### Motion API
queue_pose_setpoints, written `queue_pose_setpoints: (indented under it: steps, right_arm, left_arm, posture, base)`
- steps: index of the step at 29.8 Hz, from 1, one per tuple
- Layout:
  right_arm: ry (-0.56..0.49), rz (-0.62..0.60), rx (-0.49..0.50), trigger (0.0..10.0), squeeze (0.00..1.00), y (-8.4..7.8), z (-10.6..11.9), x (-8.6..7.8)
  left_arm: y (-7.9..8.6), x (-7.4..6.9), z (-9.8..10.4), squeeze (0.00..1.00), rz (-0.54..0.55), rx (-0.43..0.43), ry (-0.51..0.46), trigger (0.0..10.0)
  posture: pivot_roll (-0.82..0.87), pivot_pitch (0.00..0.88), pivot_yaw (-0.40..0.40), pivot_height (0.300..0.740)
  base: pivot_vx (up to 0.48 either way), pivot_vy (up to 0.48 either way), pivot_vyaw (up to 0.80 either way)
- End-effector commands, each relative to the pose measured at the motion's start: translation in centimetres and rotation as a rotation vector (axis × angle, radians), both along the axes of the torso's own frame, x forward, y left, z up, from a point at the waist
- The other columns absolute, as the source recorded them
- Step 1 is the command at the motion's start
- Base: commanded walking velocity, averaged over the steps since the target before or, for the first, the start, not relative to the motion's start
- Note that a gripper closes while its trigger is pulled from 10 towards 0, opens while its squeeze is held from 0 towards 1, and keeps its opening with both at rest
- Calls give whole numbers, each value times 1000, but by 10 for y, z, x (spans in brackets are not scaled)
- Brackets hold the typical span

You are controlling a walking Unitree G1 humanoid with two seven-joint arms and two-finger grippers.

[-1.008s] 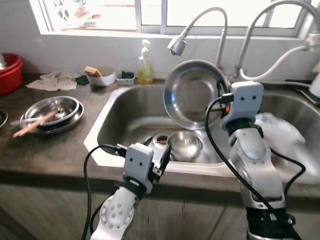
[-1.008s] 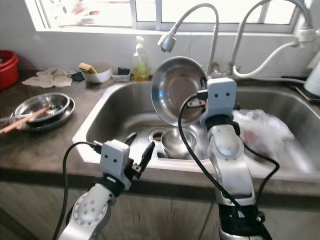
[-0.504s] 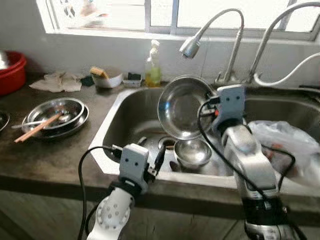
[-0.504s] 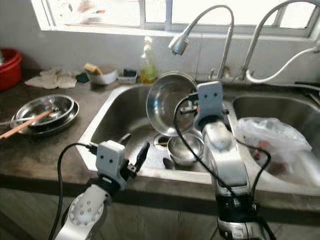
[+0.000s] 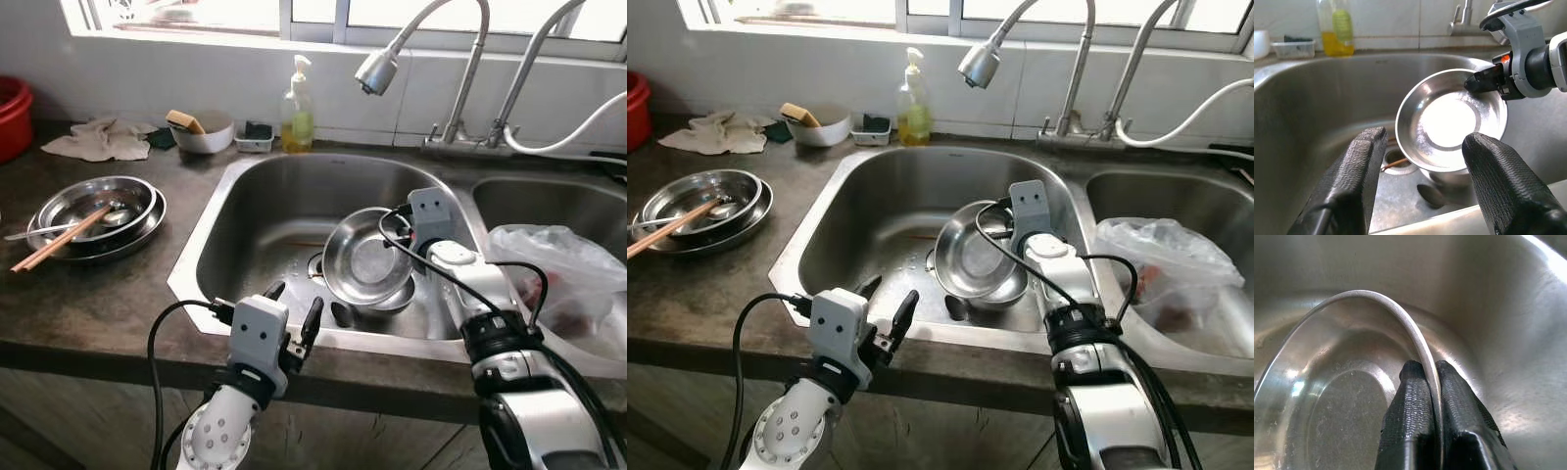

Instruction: Kitchen organization

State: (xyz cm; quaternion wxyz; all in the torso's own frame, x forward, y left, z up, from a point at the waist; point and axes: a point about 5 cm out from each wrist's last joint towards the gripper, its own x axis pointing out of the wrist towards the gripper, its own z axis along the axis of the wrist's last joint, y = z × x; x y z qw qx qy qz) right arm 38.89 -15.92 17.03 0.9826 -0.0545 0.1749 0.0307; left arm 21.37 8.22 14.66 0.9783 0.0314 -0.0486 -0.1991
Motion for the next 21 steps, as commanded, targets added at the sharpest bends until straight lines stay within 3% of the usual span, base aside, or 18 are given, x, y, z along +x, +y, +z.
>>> queue_pose_setpoints:
  steps: [1,2,3,4,5,12,13,14,16,17,21]
  right_arm:
    - [-17,-33,-5,10000,0,-8,7,3]
    - [-12,-35,-5,10000,0,-8,5,3]
    - [-1,-35,1,10000,82,-8,3,3]
    - [10,-38,2,10000,388,-8,0,2]
    - [21,-41,3,10000,1000,-8,-4,0]
    - [-16,-63,12,10000,1000,-11,-1,0]
    - [-78,-55,6,10000,110,-10,7,1]
    - [-155,-57,0,10000,0,-9,18,0]
    - [-206,-60,-3,10000,0,-9,26,-1]
    - [-292,-45,-2,10000,0,-6,39,-7]
    - [-413,-23,-5,10000,0,-3,56,-25]
  left_arm:
    - [-1,-4,4,0,-5,7,-7,10000]
    - [-1,-5,4,0,-5,6,-5,10000]
    - [-1,-6,4,0,-6,6,-3,10000]
    - [-2,-7,3,0,-7,6,0,10000]
    - [-3,-8,3,0,-9,4,6,10000]
    - [-3,-7,3,0,-10,5,13,10000]
    - [-3,-7,3,0,-9,6,13,10000]
    - [-2,-6,3,0,-6,6,11,10000]
    - [-2,-6,4,0,-4,5,11,10000]
    - [-3,-5,4,0,-5,6,5,10000]
    - [-3,-2,5,0,-6,6,-2,10000]
  posture:
    - [62,125,-72,740]
    - [61,129,-72,740]
    - [61,131,-71,740]
    - [60,133,-70,740]
    - [60,135,-71,740]
    - [59,131,-68,740]
    - [59,130,-67,740]
    - [58,122,-67,740]
    - [57,119,-66,740]
    - [57,112,-66,740]
    - [55,91,-63,740]
  base:
    - [0,0,0]
    - [0,0,0]
    - [0,0,0]
    - [0,0,0]
    - [0,0,0]
    - [0,0,0]
    - [0,0,0]
    - [0,0,0]
    - [0,0,0]
    - [0,0,0]
    - [0,0,0]
